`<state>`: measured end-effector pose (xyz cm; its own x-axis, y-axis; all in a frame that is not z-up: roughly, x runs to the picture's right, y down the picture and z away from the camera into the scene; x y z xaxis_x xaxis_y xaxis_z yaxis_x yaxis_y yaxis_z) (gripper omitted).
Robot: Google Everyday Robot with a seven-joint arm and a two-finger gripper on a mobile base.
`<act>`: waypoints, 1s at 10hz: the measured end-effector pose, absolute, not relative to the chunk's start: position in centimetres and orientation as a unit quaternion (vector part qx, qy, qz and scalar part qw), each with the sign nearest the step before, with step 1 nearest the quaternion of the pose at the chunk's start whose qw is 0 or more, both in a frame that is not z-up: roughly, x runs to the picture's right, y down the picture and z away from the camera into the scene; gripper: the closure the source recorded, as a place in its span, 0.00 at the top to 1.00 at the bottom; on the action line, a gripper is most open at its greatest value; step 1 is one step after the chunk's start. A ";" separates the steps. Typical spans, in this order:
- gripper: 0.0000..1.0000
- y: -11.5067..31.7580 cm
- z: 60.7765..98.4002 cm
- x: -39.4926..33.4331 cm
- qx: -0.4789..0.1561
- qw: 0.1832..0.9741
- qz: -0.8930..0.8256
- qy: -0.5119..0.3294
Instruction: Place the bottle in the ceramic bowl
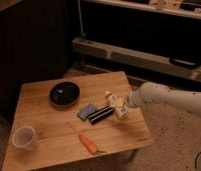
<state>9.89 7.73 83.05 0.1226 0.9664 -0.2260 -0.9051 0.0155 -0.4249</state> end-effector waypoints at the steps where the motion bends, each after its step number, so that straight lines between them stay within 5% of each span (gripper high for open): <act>1: 0.80 7.7 83.7 9.4 -0.236 0.715 0.655 -0.061; 10: 0.80 7.5 89.9 7.7 -0.221 0.738 0.638 -0.014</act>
<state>7.72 7.50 89.90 0.1860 0.9471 -0.2614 -0.9348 0.0886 -0.3440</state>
